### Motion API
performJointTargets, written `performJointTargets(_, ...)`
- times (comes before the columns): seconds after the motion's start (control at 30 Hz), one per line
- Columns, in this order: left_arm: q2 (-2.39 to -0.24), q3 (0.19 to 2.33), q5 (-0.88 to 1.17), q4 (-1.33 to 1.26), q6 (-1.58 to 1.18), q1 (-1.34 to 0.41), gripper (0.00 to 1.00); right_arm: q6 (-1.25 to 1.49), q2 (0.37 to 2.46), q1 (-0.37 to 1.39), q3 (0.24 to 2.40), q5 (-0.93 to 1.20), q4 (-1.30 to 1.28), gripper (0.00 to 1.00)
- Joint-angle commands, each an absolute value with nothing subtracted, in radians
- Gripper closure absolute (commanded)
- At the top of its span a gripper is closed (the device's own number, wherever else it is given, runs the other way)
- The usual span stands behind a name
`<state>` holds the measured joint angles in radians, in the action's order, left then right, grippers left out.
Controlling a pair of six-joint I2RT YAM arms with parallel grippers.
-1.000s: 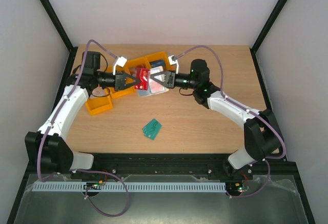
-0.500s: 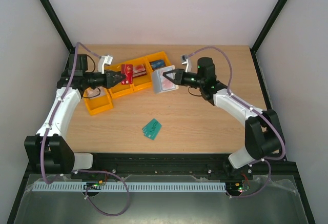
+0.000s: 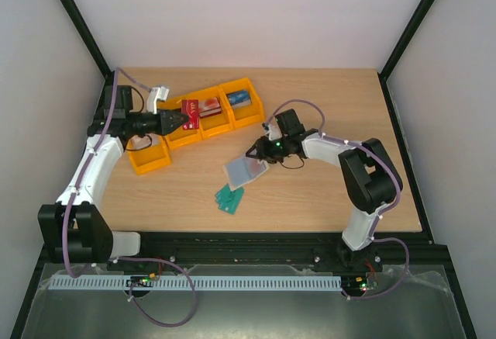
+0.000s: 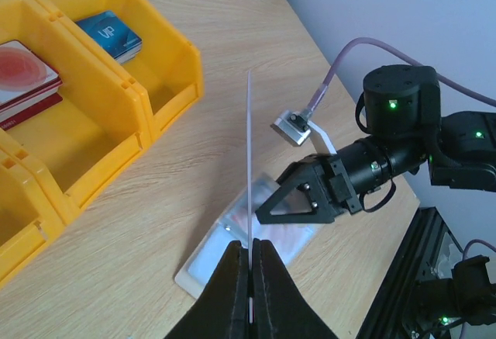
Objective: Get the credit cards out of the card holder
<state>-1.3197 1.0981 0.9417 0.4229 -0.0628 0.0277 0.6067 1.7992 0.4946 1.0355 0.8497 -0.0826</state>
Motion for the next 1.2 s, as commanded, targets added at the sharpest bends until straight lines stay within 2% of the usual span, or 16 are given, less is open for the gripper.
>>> performJointTargets(0.0, -1.293, 1.081, 0.973, 0.399, -0.078, 0.032, 0.98, 0.511, 1.789, 0.454, 1.071, 0.519, -0.314, 0.41)
performJointTargets(0.13, -1.290, 1.078, 1.021, 0.400, -0.075, 0.031, 0.98, 0.510, 1.705, 0.449, 1.079, 0.242, -0.352, 0.05)
performJointTargets(0.2, -1.289, 1.076, 1.053, 0.401, -0.070, 0.031, 0.98, 0.500, 1.665, 0.449, 1.096, 0.165, -0.363, 0.04)
performJointTargets(0.27, -1.286, 1.075, 1.092, 0.404, -0.061, 0.031, 0.98, 0.477, 1.617, 0.452, 1.103, 0.175, -0.337, 0.04)
performJointTargets(0.37, -1.286, 1.075, 1.164, 0.417, -0.034, 0.021, 0.98, 0.389, 1.535, 0.486, 1.085, 0.377, -0.222, 0.09)
performJointTargets(0.5, -1.284, 1.083, 1.204, 0.468, 0.026, -0.007, 0.98, 0.293, 1.479, 0.576, 1.107, 0.773, -0.077, 0.13)
performJointTargets(0.6, -1.288, 1.090, 1.199, 0.526, 0.101, -0.041, 0.98, 0.306, 1.483, 0.617, 1.138, 0.935, 0.015, 0.17)
performJointTargets(0.73, -1.292, 1.130, 1.156, 0.686, 0.299, -0.130, 0.98, 0.291, 1.492, 0.643, 1.180, 1.027, 0.060, 0.31)
performJointTargets(0.9, -1.295, 1.124, 1.180, 0.714, 0.340, -0.145, 0.98, 0.263, 1.484, 0.658, 1.184, 1.033, 0.051, 0.49)
performJointTargets(1.03, -1.297, 1.132, 1.201, 0.745, 0.380, -0.151, 0.98, 0.262, 1.501, 0.660, 1.193, 1.011, 0.031, 0.54)
performJointTargets(1.17, -1.293, 1.136, 1.200, 0.772, 0.413, -0.157, 0.98, 0.276, 1.511, 0.660, 1.205, 1.034, 0.049, 0.69)
